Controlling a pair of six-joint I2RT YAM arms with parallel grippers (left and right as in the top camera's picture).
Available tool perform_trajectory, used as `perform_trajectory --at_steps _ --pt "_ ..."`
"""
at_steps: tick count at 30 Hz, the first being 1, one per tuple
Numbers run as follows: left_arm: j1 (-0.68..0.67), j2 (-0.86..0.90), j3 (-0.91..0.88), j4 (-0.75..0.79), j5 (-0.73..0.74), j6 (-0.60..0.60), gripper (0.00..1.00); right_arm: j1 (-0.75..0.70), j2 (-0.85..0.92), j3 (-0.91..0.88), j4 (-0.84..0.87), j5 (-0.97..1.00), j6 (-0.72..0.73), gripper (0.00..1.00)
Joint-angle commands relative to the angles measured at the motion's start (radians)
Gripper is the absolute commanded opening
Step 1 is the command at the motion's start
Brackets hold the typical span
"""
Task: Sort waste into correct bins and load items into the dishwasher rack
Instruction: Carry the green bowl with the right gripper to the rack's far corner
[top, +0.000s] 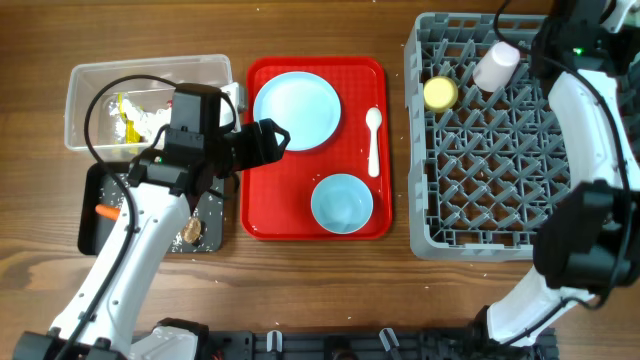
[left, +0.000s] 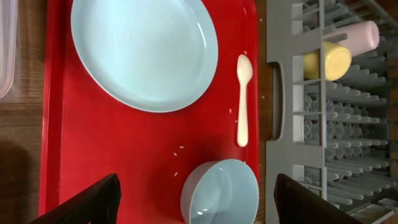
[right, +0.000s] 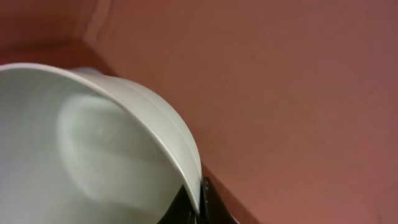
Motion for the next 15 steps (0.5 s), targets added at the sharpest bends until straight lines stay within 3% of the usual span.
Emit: perform_trajectory --at_steps 1,15 --pt "0.006 0.029 0.019 0.003 -0.006 0.019 0.79 0.005 0.056 -0.003 0.037 0.034 -0.102 0.04" --pt "0.006 0.038 0.019 0.01 -0.006 0.019 0.78 0.007 0.199 -0.01 0.038 -0.013 -0.128 0.04"
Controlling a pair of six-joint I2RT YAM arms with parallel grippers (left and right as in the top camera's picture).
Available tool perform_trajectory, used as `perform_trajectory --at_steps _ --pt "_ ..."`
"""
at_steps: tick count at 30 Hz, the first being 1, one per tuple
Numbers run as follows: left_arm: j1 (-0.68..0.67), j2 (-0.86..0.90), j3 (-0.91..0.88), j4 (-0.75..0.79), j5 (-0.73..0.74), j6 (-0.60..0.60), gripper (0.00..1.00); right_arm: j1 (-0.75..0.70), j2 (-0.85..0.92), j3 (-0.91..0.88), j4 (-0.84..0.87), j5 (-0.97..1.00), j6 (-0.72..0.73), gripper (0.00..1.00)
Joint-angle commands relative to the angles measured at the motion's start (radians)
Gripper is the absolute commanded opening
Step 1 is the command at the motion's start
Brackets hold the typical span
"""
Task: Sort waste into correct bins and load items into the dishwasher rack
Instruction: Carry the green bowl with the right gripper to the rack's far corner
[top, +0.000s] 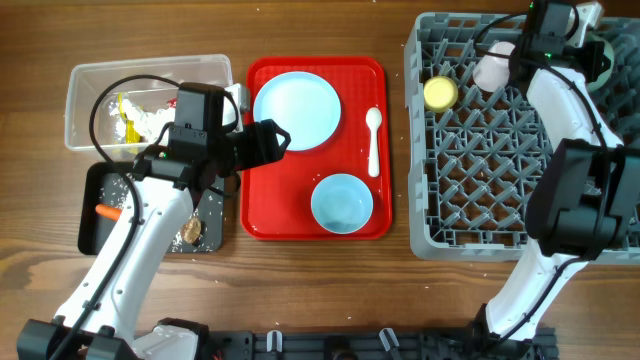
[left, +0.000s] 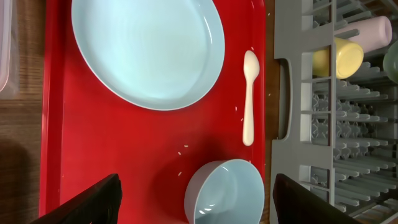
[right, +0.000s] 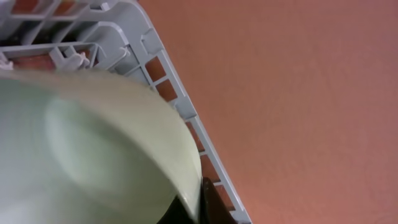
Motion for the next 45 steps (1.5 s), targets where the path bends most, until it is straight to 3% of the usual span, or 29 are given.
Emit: perform_trajectory --at_steps 1,5,20,26,30,32,34,38,45 --pt "0.006 0.007 0.019 0.007 -0.006 0.016 0.78 0.004 0.015 -0.007 0.0 -0.033 -0.016 0.04" --pt "0.006 0.007 0.019 0.007 -0.006 0.016 0.77 0.015 0.016 -0.007 -0.072 -0.141 0.004 0.04" --pt "0.006 0.007 0.019 0.006 -0.006 0.016 0.78 0.127 0.015 -0.007 -0.184 -0.148 0.014 0.04" --pt "0.006 0.007 0.019 0.002 -0.006 0.016 0.78 0.164 0.015 -0.007 -0.252 -0.149 0.072 0.14" --pt "0.006 0.007 0.019 0.002 -0.006 0.016 0.78 0.173 0.015 -0.007 -0.296 -0.165 0.092 0.3" --pt "0.006 0.007 0.019 0.002 -0.006 0.016 0.78 0.177 0.015 -0.007 -0.317 -0.191 0.097 0.68" --pt "0.006 0.007 0.019 0.002 -0.006 0.016 0.78 0.181 0.013 -0.006 -0.333 -0.208 0.125 0.91" --pt "0.006 0.007 0.019 0.002 -0.006 0.016 0.78 0.184 -0.023 0.003 -0.368 -0.329 0.143 0.96" --pt "0.006 0.007 0.019 0.002 -0.006 0.016 0.78 0.184 -0.195 0.029 -0.455 -0.75 0.147 0.99"
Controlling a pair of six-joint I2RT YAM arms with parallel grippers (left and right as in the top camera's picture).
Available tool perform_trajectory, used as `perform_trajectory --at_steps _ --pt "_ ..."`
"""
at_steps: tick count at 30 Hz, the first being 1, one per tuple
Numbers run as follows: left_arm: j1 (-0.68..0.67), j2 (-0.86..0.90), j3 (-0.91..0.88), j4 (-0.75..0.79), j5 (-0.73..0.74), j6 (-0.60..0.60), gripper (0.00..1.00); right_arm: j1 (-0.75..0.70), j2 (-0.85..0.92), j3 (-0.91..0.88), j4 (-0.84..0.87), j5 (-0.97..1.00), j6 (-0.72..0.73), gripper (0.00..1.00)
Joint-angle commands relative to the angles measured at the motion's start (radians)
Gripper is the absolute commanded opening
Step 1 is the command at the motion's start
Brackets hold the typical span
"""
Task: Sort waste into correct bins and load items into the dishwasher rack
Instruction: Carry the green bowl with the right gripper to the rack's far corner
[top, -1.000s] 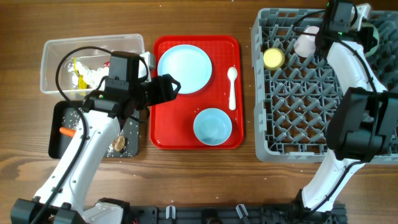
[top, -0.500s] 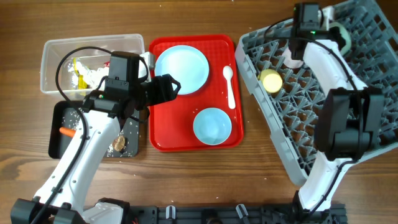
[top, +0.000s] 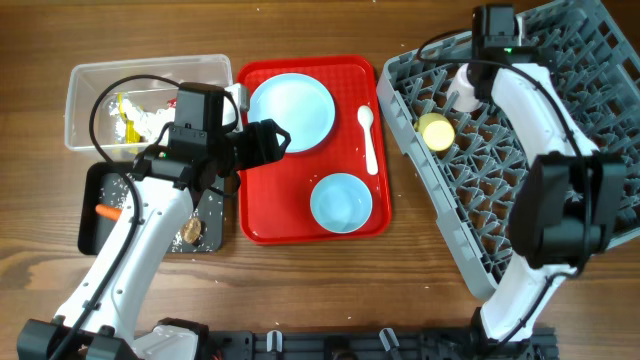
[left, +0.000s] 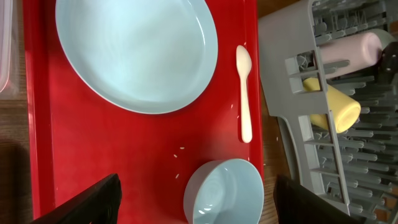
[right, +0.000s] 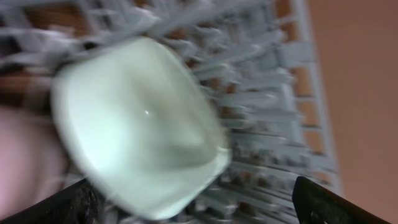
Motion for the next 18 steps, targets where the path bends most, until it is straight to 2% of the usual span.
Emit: perform_trajectory --at_steps 1,5,10,18 --pt "0.006 0.007 0.019 0.0 -0.005 0.016 0.78 0.011 -0.138 0.022 -0.029 -0.366 0.034 0.99" --pt "0.006 0.007 0.019 -0.002 -0.005 0.016 0.78 0.012 -0.249 0.022 -0.069 -0.517 0.084 0.98" --pt "0.006 0.007 0.019 -0.002 -0.006 0.016 0.78 0.017 -0.32 0.022 -0.132 -0.739 0.154 0.84" --pt "0.006 0.007 0.019 -0.01 -0.006 0.016 0.77 0.079 -0.273 0.017 -0.239 -0.951 0.153 0.56"
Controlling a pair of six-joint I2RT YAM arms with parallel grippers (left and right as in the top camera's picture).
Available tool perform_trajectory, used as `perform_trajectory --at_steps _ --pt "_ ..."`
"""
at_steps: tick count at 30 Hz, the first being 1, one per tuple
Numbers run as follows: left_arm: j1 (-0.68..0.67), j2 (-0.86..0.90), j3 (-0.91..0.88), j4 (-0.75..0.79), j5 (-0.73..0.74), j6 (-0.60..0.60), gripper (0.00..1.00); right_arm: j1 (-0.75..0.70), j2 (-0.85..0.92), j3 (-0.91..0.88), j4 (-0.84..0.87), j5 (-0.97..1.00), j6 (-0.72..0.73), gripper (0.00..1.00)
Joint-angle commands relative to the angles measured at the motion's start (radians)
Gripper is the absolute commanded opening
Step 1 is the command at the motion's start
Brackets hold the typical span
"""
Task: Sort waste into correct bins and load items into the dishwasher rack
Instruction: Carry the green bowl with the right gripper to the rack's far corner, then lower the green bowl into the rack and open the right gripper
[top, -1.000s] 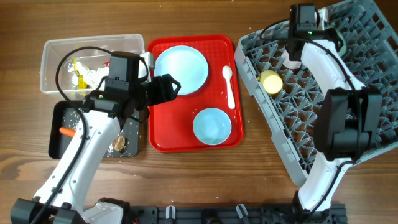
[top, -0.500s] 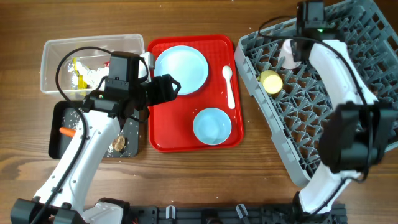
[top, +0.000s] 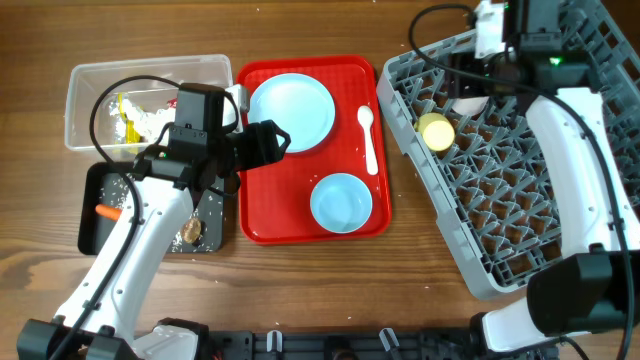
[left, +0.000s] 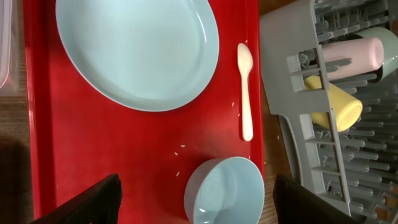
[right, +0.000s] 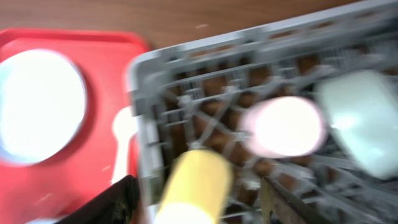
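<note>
On the red tray lie a light blue plate, a white spoon and a light blue bowl. The grey dishwasher rack sits skewed. It holds a yellow cup, a pink cup and a pale green bowl. My left gripper hangs open over the tray, above the blue bowl. My right gripper is open and empty above the yellow cup, at the rack's near-left corner; its view is blurred.
A clear bin with paper waste stands at the back left. In front of it a black bin holds food scraps and an orange piece. The rack's corner lies close to the tray's right edge.
My right gripper was open right over the pale green bowl in the rack; now it sits farther off, with both cups, the bowl and the tray in its view. The left arm has not moved.
My right gripper was shut on the pale green bowl's rim beyond the rack, which stood square. Then it held the bowl at the rack's back edge. Later the rack stood skewed, the tray slightly shifted, the bowl in the rack and the gripper open, now drawn away.
</note>
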Motion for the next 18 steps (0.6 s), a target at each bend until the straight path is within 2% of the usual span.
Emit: perform_trajectory --at_steps 1,5,7,12,17,18 --pt "0.006 0.007 0.019 -0.001 -0.006 0.016 0.77 0.058 0.047 0.009 -0.008 -0.145 0.007 0.56" --pt "0.006 0.007 0.019 -0.005 -0.006 0.016 0.78 0.125 0.112 0.009 -0.008 -0.13 0.005 0.54" --pt "0.006 0.007 0.019 -0.012 -0.006 0.016 0.78 0.154 0.16 0.009 -0.007 -0.053 0.006 0.52" --pt "0.006 0.007 0.019 -0.037 -0.006 0.016 0.78 0.172 0.245 0.009 -0.002 0.026 -0.01 0.52" --pt "0.006 0.007 0.019 -0.039 -0.006 0.016 0.78 0.173 0.306 0.009 0.016 0.026 -0.049 0.52" --pt "0.006 0.007 0.019 -0.039 -0.006 0.016 0.78 0.173 0.312 0.009 0.021 0.026 -0.051 0.48"
